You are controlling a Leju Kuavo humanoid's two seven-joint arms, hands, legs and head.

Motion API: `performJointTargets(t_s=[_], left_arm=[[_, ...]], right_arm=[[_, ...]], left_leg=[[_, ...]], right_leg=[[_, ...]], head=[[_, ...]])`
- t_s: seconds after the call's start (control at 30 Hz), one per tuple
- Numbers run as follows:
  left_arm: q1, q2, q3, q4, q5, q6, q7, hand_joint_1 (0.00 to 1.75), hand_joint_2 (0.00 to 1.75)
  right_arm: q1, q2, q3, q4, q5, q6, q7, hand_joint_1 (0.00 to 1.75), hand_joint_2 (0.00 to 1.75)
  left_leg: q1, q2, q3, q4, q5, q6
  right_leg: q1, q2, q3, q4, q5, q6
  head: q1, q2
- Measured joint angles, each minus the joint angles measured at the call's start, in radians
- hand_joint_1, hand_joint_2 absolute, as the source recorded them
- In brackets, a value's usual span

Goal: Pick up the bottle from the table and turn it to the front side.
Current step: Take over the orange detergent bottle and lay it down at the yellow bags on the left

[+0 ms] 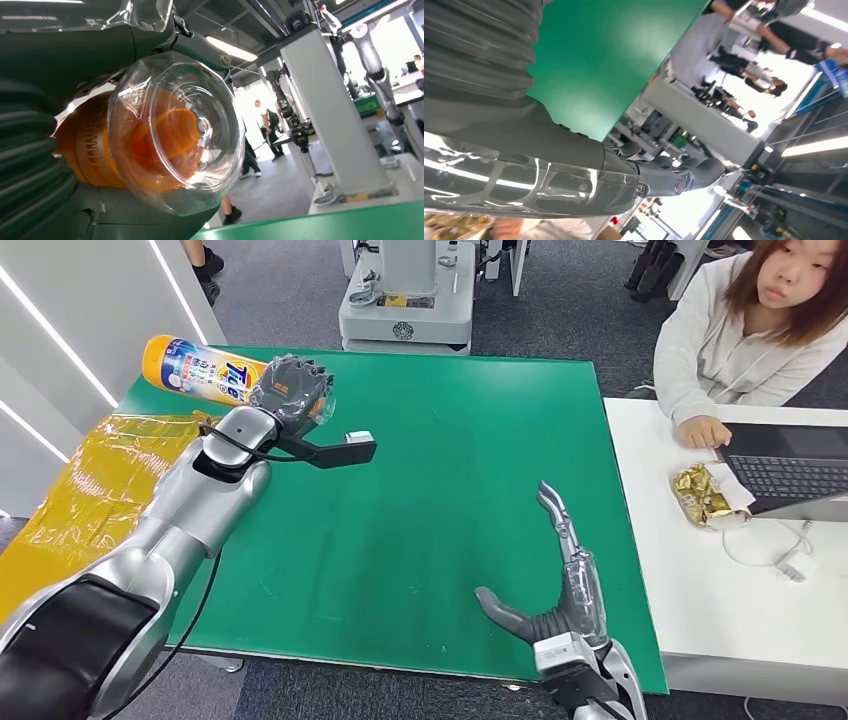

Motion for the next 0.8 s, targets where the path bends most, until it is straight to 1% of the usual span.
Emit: performJointTargets(t_s=[0.23, 0.47, 0.6, 0.8], left_arm=[[-0.006, 0.010, -0.011, 0.044, -0.047, -0.028, 0.013, 1.75, 1.75], [-0.012, 0.036, -0.016, 0.072, -0.055, -0.035, -0.002, 1.75, 1.75], [-0.011, 0.057, -0.017, 0.078, -0.042, -0.047, -0.020, 1.75, 1.75], [-0.003, 0.107, -0.017, 0.081, -0.013, -0.054, -0.048, 1.75, 1.75]], right_arm=[[0.066, 0.003, -0.066, -0.006, 0.023, -0.018, -0.003, 0.00, 1.75], [0.098, 0.012, -0.108, -0.019, 0.027, -0.025, -0.005, 0.00, 1.75], [0.128, 0.014, -0.136, -0.036, 0.029, -0.038, -0.005, 0.00, 1.75], [0.161, 0.015, -0.171, -0.051, 0.031, -0.050, -0.004, 0.00, 1.75]], left_leg=[[0.000, 0.000, 0.000, 0.000, 0.000, 0.000], [0.000, 0.000, 0.000, 0.000, 0.000, 0.000], [0.000, 0.000, 0.000, 0.000, 0.000, 0.000], [0.000, 0.000, 0.000, 0.000, 0.000, 0.000]], right_leg=[[0.000, 0.000, 0.000, 0.000, 0.000, 0.000], [0.000, 0.000, 0.000, 0.000, 0.000, 0.000], [0.000, 0.000, 0.000, 0.000, 0.000, 0.000], [0.000, 0.000, 0.000, 0.000, 0.000, 0.000]], head=[[0.000, 0.000], [0.000, 0.000], [0.000, 0.000], [0.000, 0.000]])
